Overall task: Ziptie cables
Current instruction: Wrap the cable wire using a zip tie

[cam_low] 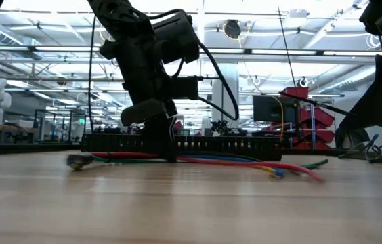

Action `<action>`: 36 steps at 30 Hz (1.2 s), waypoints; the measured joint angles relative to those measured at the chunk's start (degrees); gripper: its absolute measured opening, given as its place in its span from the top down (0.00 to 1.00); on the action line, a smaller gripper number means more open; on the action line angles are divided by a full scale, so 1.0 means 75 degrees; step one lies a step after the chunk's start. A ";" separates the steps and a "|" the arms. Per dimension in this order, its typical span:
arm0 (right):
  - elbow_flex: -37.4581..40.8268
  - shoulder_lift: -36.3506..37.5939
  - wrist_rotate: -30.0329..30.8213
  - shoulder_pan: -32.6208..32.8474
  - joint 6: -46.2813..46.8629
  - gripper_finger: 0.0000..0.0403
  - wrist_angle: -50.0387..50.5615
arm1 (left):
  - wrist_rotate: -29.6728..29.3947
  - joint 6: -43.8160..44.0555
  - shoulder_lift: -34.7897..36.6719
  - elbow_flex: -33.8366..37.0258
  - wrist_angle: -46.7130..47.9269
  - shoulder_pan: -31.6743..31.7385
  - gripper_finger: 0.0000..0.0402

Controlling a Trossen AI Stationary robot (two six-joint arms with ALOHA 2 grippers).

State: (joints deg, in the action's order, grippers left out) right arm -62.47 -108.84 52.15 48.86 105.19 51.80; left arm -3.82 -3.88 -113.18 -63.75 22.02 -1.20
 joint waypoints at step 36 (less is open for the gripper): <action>0.0567 -0.0009 0.1316 0.0400 -0.0891 1.00 -0.2624 | -0.0527 0.0082 0.2226 -0.0139 0.0591 -0.0564 0.99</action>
State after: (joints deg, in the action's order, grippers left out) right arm -58.22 -108.90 62.02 51.86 98.50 32.12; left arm -7.77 -3.27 -96.48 -64.79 26.45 -5.43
